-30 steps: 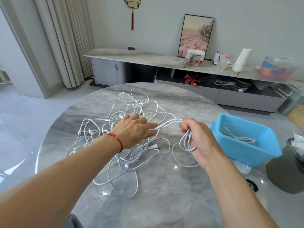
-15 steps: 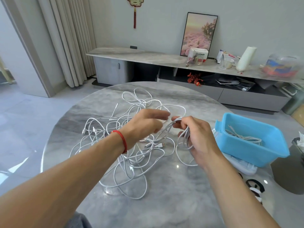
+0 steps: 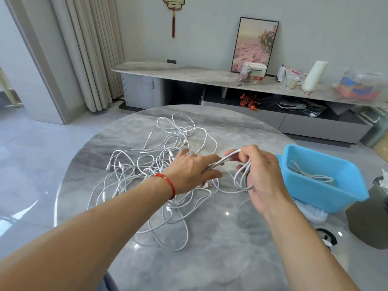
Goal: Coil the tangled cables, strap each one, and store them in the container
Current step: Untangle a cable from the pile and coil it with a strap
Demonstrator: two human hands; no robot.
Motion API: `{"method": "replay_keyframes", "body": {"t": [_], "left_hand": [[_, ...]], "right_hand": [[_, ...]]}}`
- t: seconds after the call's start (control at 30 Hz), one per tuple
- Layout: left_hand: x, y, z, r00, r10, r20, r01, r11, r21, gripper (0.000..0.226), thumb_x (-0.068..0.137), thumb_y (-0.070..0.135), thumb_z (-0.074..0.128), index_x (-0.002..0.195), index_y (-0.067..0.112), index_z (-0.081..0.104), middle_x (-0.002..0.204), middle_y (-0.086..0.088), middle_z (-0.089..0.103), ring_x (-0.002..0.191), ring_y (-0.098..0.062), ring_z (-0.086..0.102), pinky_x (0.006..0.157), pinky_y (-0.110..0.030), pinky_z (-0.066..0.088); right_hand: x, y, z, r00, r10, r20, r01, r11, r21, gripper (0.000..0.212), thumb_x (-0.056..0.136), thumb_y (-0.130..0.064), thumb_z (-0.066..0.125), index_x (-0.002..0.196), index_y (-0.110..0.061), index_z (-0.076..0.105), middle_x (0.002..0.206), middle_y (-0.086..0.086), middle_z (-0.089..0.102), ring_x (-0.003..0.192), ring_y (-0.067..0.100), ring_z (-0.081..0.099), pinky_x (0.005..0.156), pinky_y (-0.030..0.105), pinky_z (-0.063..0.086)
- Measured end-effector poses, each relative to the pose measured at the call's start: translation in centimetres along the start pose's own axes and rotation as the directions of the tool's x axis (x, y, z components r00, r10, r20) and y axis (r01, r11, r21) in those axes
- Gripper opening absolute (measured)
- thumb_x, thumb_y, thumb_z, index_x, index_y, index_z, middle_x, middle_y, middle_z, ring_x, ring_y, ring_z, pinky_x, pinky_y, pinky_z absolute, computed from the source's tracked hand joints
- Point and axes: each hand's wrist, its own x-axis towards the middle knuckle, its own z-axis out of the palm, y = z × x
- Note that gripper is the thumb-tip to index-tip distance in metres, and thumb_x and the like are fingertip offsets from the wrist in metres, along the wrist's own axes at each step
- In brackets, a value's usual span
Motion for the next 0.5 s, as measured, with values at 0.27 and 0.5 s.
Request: {"method": "replay_keyframes", "body": {"t": [0.27,0.5], "left_hand": [[0.0,-2.2,1.0,0.997,-0.021,0.077,-0.001,0.964,0.267,0.048,0.097,0.066,0.036,0.138,0.043,0.028,0.1,0.006,0.074,0.104,-0.021,0.068,0.117,-0.054,0.015],[-0.7,-3.7,-0.1,0.987,-0.065,0.149,-0.007,0.899,0.439,0.04,0.095,0.065,0.042,0.122,0.04,0.058,0.112,0.014,0.062,0.113,-0.015,0.058,0.106,-0.055,0.026]], "right_hand": [[0.0,-2.0,-1.0,0.987,0.157,0.03,-0.149,0.837,0.526,0.045,0.093,-0.019,0.046,0.05,-0.023,0.031,0.059,0.006,0.042,0.05,0.021,0.042,0.06,0.031,0.056],[-0.3,-1.0,-1.2,1.0,-0.017,-0.004,0.015,0.955,-0.295,0.034,0.077,-0.034,0.056,0.053,-0.019,0.037,0.048,-0.005,0.033,0.042,0.013,0.03,0.044,0.024,0.026]]}}
